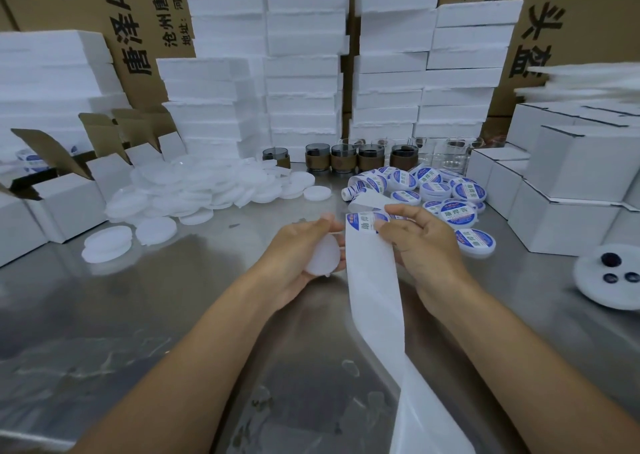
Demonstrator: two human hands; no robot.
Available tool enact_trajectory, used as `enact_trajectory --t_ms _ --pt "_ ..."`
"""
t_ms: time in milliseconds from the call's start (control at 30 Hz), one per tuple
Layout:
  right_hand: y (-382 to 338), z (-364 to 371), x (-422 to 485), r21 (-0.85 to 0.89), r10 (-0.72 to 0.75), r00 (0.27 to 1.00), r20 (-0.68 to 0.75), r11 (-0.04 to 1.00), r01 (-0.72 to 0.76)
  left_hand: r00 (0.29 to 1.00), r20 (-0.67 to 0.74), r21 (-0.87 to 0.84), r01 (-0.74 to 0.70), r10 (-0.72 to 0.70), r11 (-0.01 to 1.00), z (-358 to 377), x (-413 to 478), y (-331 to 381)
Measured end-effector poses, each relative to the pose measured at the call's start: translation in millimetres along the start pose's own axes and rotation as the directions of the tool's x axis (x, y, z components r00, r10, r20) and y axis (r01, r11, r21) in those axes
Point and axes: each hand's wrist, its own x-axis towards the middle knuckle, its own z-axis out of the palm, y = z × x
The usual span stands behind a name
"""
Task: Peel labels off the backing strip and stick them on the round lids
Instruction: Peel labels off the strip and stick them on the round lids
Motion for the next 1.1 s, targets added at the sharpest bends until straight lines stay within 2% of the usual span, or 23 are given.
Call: enact_trajectory --t_ms 100,200,267,367,467,533,933,1100 --pt "3.3 0.5 -0.6 -0.092 -0.057 0.997 0.044 0.994 0.061 0.999 0.008 0.118 -0.038 0.037 0.992 -0.2 -0.1 -3.4" --pt "10.9 0.9 2.6 -0.295 -0.174 0.985 0.005 0.941 0.168 0.997 -0.018 0.143 -0.077 0.080 0.987 -0.3 -0.1 -6.9" --pt "14.5 0.5 3.0 -0.469 -0.320 0.947 -0.039 0.842 0.265 0.995 -0.013 0.149 -0.099 0.102 0.984 -0.1 -0.8 -8.4" --pt "16.4 -0.4 0.0 -0.632 -0.509 0.859 0.054 0.649 0.424 0.993 -0.013 0.172 -0.110 0.114 0.979 0.4 -1.5 -9.0" --pt "17.2 -1.1 -1.7 -0.721 -0.547 0.815 0.192 0.484 0.496 0.993 0.020 0.176 -0.121 0.119 0.977 0.4 -2.5 -9.0" --pt "17.1 -2.0 -1.7 -0.750 -0.541 0.807 0.236 0.427 0.506 0.992 0.043 0.180 -0.128 0.122 0.975 -0.2 -3.1 -9.0" --pt "14.3 -3.7 -2.2 -0.767 -0.478 0.842 0.250 0.434 0.473 0.993 0.042 0.244 -0.115 0.108 0.963 0.9 -3.8 -7.3" --pt "11.1 -2.4 -5.2 -0.769 -0.507 0.831 0.230 0.428 0.474 0.996 0.030 0.243 -0.090 0.085 0.966 0.8 -2.5 -7.3"
